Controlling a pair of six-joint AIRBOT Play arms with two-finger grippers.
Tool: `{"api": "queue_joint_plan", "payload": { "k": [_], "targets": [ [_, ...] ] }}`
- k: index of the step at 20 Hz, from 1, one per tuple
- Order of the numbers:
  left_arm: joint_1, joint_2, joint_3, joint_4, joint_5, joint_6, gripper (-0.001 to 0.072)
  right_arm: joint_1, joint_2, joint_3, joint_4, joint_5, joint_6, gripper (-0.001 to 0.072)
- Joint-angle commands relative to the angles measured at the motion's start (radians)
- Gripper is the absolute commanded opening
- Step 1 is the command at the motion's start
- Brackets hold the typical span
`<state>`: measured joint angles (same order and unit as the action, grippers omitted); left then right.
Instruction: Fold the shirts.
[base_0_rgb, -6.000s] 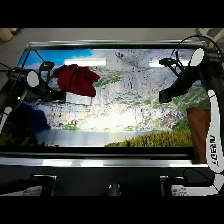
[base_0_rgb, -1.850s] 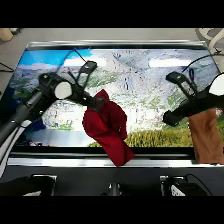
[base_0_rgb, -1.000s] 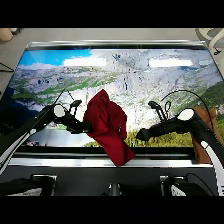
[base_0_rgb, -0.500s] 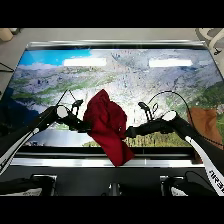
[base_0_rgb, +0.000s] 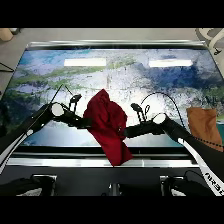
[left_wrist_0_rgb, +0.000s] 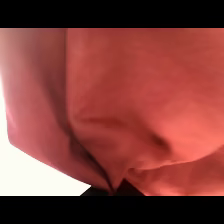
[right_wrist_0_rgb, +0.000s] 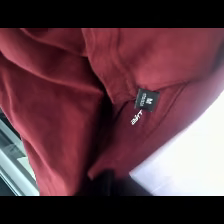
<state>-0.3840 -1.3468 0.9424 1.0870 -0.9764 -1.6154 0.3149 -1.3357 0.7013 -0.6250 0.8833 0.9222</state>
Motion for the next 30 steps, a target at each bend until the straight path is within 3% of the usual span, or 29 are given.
{"api": "queue_joint_plan", "payload": {
  "k": [1, 3, 5, 7, 9, 12, 15, 19, 23, 25, 27, 30],
  "targets": [
    [0.000, 0.071, 0.057, 0.024, 0.000, 0.001, 0.0028, 0.008, 0.013, 0.034, -0.064, 0.045, -0.057, 0.0018],
    [0.000, 0.153, 0.162, 0.105, -0.012, 0.008, 0.0028, -0.024, 0.061, 0.158, -0.256, 0.153, -0.074, 0.0018],
    [-0.001, 0.249, 0.339, 0.230, -0.072, 0.045, 0.0028, -0.097, 0.166, 0.362, -0.485, 0.241, -0.027, 0.0018],
    [0.000, 0.335, 0.547, 0.334, -0.109, 0.045, 0.0028, -0.180, 0.298, 0.586, -0.620, 0.246, 0.016, 0.0018],
    [0.000, 0.411, 0.771, 0.378, -0.085, 0.008, 0.0028, -0.252, 0.437, 0.797, -0.687, 0.185, 0.022, 0.0018],
    [-0.008, 0.484, 0.954, 0.355, -0.013, -0.097, 0.0027, -0.273, 0.603, 0.956, -0.662, 0.112, 0.080, 0.0018],
    [-0.060, 0.512, 0.964, 0.243, 0.043, -0.094, 0.0028, -0.273, 0.693, 0.965, -0.563, 0.117, 0.146, 0.0019],
    [-0.122, 0.473, 0.935, 0.249, 0.002, -0.057, 0.0028, -0.273, 0.700, 0.965, -0.584, 0.214, 0.166, 0.0019],
    [-0.122, 0.378, 0.806, 0.278, -0.196, -0.061, 0.0028, -0.273, 0.590, 0.963, -0.747, 0.568, 0.166, 0.0019],
    [-0.122, 0.306, 0.671, 0.267, -0.219, -0.061, 0.0028, -0.273, 0.484, 0.915, -0.755, 0.714, 0.163, 0.0020],
    [-0.122, 0.201, 0.537, 0.266, -0.184, -0.061, 0.0028, -0.273, 0.375, 0.814, -0.739, 0.709, 0.146, 0.0020],
    [-0.122, -0.020, 0.449, 0.116, -0.069, -0.087, 0.0029, -0.273, 0.204, 0.684, -0.723, 0.478, 0.141, 0.0020]
  ]
}}
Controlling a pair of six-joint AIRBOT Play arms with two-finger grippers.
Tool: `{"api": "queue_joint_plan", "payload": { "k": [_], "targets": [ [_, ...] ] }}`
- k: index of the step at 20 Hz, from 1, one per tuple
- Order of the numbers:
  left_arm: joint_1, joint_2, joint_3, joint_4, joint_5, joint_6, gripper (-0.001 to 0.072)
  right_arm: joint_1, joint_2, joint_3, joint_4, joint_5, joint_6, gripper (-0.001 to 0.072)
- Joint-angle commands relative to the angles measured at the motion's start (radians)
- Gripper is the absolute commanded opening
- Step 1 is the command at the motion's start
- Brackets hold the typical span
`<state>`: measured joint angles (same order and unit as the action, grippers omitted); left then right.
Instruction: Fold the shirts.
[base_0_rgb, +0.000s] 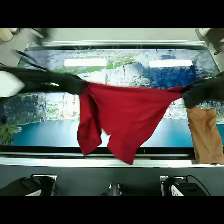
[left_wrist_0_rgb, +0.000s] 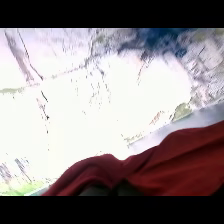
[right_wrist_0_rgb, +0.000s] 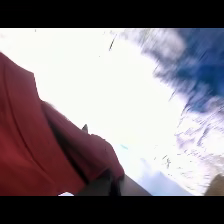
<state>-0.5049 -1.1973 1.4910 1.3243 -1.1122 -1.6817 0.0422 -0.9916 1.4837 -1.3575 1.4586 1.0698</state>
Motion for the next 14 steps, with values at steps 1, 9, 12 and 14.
{"api": "queue_joint_plan", "payload": {
  "k": [1, 9, 12, 14],
  "targets": [
    [0.000, -0.240, -0.089, -0.187, 0.082, -0.021, 0.0029, 0.000, -0.201, -0.102, 0.036, -0.161, 0.012, 0.0020],
    [0.242, -0.331, 0.096, -0.179, -0.283, 0.060, 0.0684, -0.005, -0.300, -0.060, -0.047, -0.202, 0.016, 0.0648],
    [0.387, -0.201, 0.017, 0.005, -0.411, 0.060, 0.0605, -0.115, -0.289, -0.087, -0.062, -0.105, -0.013, 0.0605],
    [0.441, -0.110, -0.152, -0.005, -0.397, 0.059, 0.0605, -0.194, -0.290, -0.166, 0.052, -0.102, -0.030, 0.0586]
  ]
}}
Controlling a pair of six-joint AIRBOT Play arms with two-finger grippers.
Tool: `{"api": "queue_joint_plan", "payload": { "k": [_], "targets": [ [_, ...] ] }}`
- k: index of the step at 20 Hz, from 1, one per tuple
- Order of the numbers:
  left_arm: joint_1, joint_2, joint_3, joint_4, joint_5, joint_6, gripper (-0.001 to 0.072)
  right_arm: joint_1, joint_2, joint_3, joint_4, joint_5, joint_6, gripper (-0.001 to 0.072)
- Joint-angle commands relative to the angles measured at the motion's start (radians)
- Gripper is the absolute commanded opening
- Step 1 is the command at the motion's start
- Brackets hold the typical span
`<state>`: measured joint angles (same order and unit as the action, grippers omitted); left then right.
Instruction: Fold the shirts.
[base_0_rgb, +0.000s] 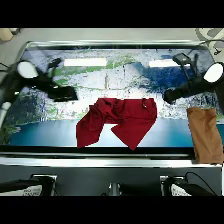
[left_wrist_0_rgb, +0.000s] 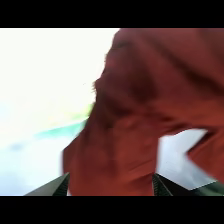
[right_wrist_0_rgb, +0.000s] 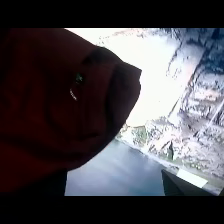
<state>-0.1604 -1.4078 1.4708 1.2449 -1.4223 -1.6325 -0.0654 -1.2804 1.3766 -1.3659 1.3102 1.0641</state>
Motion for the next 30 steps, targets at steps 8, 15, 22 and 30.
{"api": "queue_joint_plan", "payload": {
  "k": [8, 15, 22, 30],
  "targets": [
    [0.005, 0.170, -0.741, -0.113, 0.192, 0.065, 0.0604, -0.106, -0.001, -0.354, 0.144, 0.082, -0.142, 0.0526],
    [-0.079, 0.093, -0.748, -0.243, 0.310, 0.062, 0.0468, -0.106, -0.005, -0.458, 0.229, 0.030, -0.146, 0.0555],
    [-0.089, 0.080, -0.748, -0.267, 0.396, 0.036, 0.0127, -0.042, -0.014, -0.577, 0.336, -0.251, -0.094, 0.0599],
    [-0.091, 0.153, -0.686, -0.270, 0.374, 0.102, 0.0029, 0.032, -0.112, -0.580, 0.485, -0.485, -0.081, 0.0457]
  ]
}}
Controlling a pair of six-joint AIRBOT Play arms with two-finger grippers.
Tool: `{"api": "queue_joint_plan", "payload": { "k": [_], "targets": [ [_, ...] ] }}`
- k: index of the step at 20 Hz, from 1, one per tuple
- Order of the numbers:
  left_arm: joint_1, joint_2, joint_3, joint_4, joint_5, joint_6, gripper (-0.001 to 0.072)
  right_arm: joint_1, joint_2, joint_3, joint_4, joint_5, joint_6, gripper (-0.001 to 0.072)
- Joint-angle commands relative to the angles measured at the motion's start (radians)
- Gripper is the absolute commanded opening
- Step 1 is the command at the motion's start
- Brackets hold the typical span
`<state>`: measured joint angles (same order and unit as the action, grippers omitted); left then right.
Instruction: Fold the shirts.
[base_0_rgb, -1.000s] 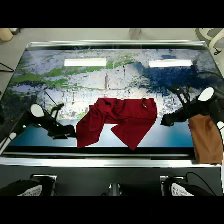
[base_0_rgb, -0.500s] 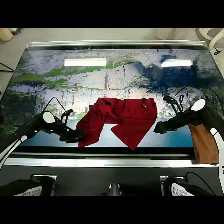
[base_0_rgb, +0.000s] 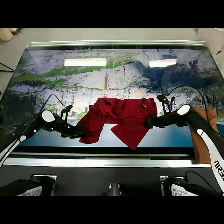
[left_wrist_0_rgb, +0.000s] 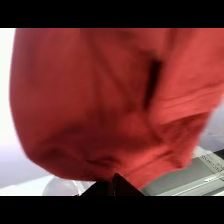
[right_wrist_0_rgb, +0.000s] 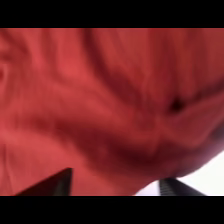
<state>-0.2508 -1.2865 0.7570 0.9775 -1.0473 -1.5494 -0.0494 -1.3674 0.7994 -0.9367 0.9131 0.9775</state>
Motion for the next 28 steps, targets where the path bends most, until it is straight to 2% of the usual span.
{"api": "queue_joint_plan", "payload": {
  "k": [1, 2, 3, 6, 8, 11, 13, 15, 17, 20, 22, 25, 28],
  "targets": [
    [-0.001, 0.043, 0.045, -0.003, 0.000, 0.032, 0.0029, 0.016, -0.035, -0.003, 0.063, -0.085, 0.005, 0.0314],
    [-0.001, 0.053, 0.066, -0.003, 0.001, 0.044, 0.0029, 0.016, -0.042, -0.003, 0.062, -0.074, 0.002, 0.0115],
    [-0.001, 0.061, 0.090, -0.003, 0.001, 0.052, 0.0028, 0.016, -0.042, -0.003, 0.061, -0.066, -0.011, 0.0019],
    [0.001, 0.097, 0.204, -0.002, 0.001, 0.073, 0.0028, 0.016, -0.012, 0.053, 0.061, 0.001, -0.115, 0.0019],
    [0.006, 0.145, 0.335, 0.000, 0.002, 0.138, 0.0028, 0.009, 0.074, 0.142, 0.060, 0.058, -0.192, 0.0017],
    [0.048, 0.237, 0.647, 0.021, 0.013, 0.159, 0.0027, -0.043, 0.293, 0.349, 0.024, 0.079, -0.204, 0.0015],
    [0.116, 0.297, 0.909, 0.033, 0.073, 0.157, 0.0027, -0.099, 0.461, 0.525, -0.032, 0.035, -0.203, 0.0016],
    [0.203, 0.350, 1.149, 0.119, 0.187, 0.073, 0.0027, -0.150, 0.619, 0.683, -0.146, -0.047, -0.183, 0.0017],
    [0.285, 0.403, 1.293, 0.220, 0.253, -0.091, 0.0027, -0.156, 0.755, 0.754, -0.269, -0.133, -0.096, 0.0017],
    [0.324, 0.488, 1.273, 0.218, 0.220, -0.199, 0.0028, -0.156, 0.873, 0.756, -0.275, -0.143, -0.054, 0.0017],
    [0.324, 0.523, 1.230, 0.201, 0.210, -0.186, 0.0028, -0.156, 0.890, 0.756, -0.278, -0.159, -0.054, 0.0017],
    [0.324, 0.523, 1.223, 0.214, 0.172, -0.115, 0.0028, -0.156, 0.875, 0.759, -0.287, -0.216, -0.054, 0.0017],
    [0.324, 0.478, 1.222, 0.280, -0.034, -0.115, 0.0028, -0.156, 0.813, 0.759, -0.288, -0.151, -0.055, 0.0018]
  ]
}}
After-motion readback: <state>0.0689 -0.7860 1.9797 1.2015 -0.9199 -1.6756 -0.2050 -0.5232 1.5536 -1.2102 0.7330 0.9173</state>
